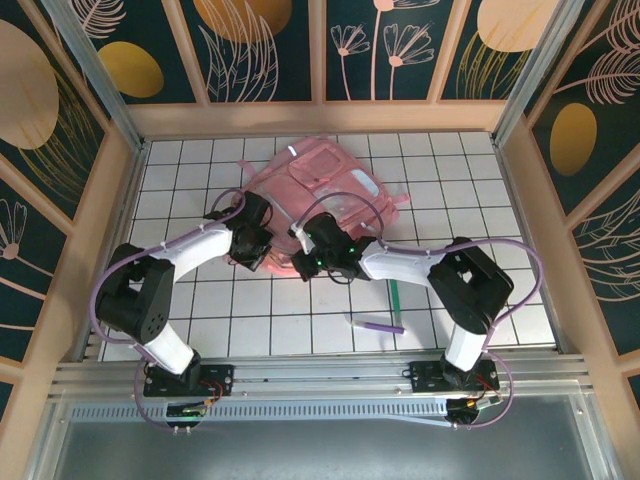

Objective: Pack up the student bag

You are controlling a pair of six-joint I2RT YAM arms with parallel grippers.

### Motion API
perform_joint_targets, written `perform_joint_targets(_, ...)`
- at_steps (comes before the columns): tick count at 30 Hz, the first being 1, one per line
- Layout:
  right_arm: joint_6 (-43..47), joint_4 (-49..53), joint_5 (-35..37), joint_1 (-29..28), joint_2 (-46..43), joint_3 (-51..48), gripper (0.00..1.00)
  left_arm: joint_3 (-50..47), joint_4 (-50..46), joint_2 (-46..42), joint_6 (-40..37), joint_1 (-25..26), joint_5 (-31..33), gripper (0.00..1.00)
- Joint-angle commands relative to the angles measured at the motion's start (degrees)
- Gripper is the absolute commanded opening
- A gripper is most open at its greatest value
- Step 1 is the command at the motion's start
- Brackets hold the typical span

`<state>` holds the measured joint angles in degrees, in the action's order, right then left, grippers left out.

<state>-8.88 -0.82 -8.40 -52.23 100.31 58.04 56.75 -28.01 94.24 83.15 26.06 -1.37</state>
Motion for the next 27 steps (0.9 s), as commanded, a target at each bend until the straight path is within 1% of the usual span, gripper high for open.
perform_joint_targets(1, 0.4, 6.1, 4.8, 0.6, -2.6, -2.2, 0.0, -2.0, -1.3, 1.6, -1.8, -0.7, 7.6, 0.0)
perform_joint_targets(6, 1.2, 10.1, 8.4, 5.4, -3.7, -4.0, 0.0, -5.2, -0.9, 1.0, -3.8, -2.7, 5.7, 0.0)
perform_joint_targets(12, 2.0, 12.6, 10.4, 13.2, -6.6, -5.8, 0.0, -7.9, -1.6, -2.3, -6.0, -4.3, 7.2, 0.0)
perform_joint_targets(16, 2.2, 11.9, 10.7, 17.4, -7.1, -6.2, 0.0, -10.6, -1.0, -4.0, -7.9, -5.5, 6.7, 0.0)
perform_joint_targets(22, 2.6, 9.4, 9.7, 19.9, -5.9, -6.0, 0.0, -11.6, 0.2, -6.6, -13.0, -5.5, 4.1, 0.0)
perform_joint_targets(25, 3.1, 8.2, 6.3, 20.1, -7.9, -6.4, 0.0, -8.3, -0.9, -9.0, -18.9, -5.4, 1.8, 0.0)
perform_joint_targets(26, 3.6, 7.7, 5.0, 20.1, -8.8, -6.7, 0.0, -6.7, -2.1, -10.1, -20.0, -5.2, 1.8, 0.05)
perform_joint_targets(27, 4.8, 7.3, 3.0, 20.1, -10.0, -6.9, 0.0, -5.0, -3.2, -11.7, -21.5, -4.8, 2.1, 0.24)
